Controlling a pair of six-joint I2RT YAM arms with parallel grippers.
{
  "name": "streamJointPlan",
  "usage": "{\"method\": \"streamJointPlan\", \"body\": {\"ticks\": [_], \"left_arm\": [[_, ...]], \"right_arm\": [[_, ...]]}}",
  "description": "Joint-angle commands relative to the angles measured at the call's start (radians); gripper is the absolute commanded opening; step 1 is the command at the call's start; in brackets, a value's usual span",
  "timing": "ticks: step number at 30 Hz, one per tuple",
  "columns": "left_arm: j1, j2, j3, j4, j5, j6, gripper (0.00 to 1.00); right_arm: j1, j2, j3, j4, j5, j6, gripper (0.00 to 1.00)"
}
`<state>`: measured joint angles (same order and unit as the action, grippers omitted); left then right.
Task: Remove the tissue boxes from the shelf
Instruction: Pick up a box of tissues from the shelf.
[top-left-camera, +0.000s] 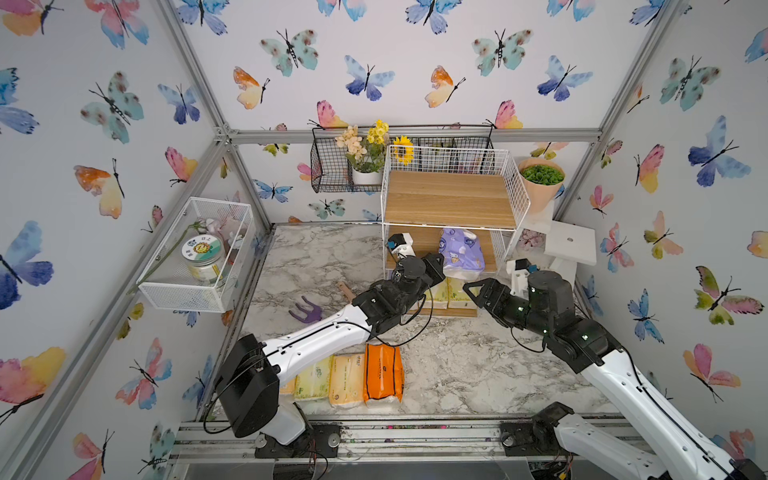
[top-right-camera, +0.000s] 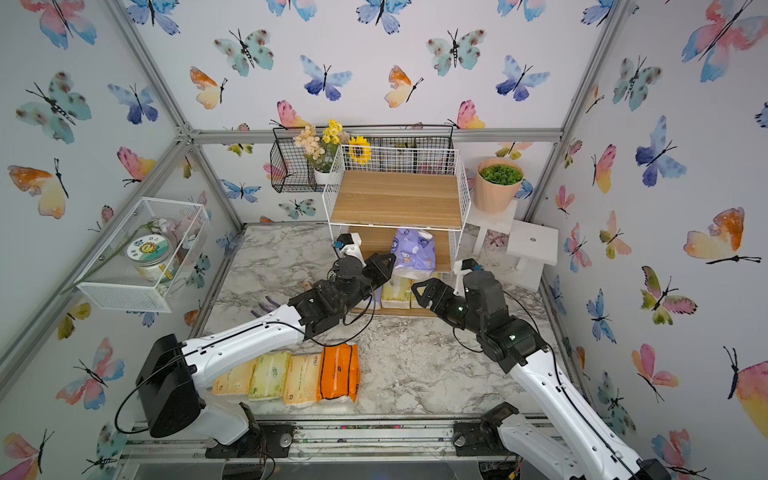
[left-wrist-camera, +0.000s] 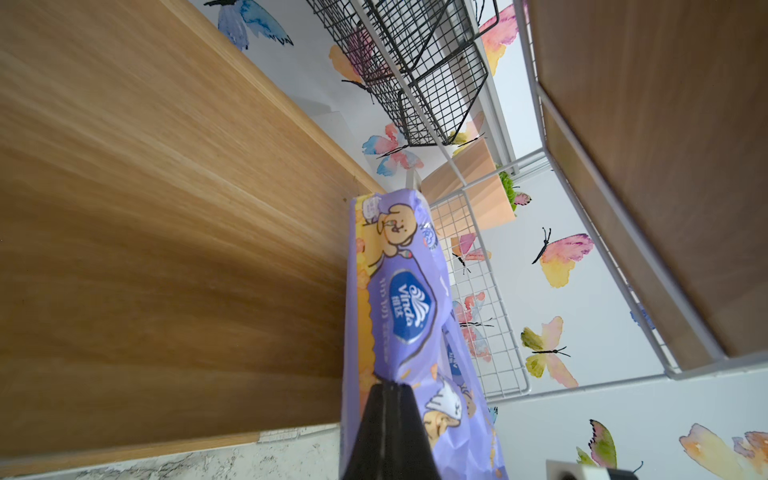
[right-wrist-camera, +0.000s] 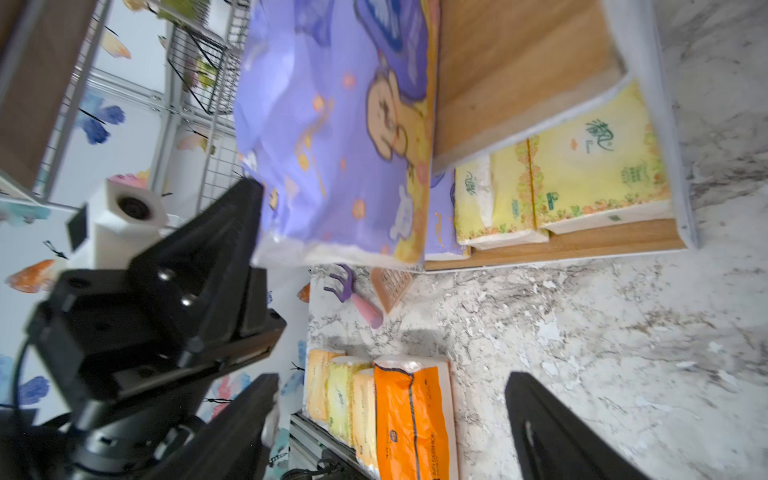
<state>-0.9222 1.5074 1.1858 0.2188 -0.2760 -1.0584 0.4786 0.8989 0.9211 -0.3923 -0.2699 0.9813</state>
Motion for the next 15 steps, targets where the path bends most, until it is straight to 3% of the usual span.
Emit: {"method": "streamJointPlan", "body": {"ticks": [1,5,11,15], "left_arm": [[0.003,-0.06,-0.035,-0.018,-0.009,0.006,0.0],[0.003,-0.091,-0.074,-0.021,-0.01,0.004,0.0],[0.003,-0.111,-0.081,-0.042,0.013,-0.009,0.0],[0.003,-0.124,-0.097,-0.05,0.036,-0.021,0.0]], "right_arm": [[-0.061,-0.016,-0.032,0.175,-0.16,0.047,0.92],[-0.109,0.002,-0.086,0.344,-0.225,0.099,0.94],[-0.118,0.076,-0.092,0.397,-0.271,0.099,0.93],[-0.118,0.104,-0.115,0.44,-0.293,0.125,0.86]]}}
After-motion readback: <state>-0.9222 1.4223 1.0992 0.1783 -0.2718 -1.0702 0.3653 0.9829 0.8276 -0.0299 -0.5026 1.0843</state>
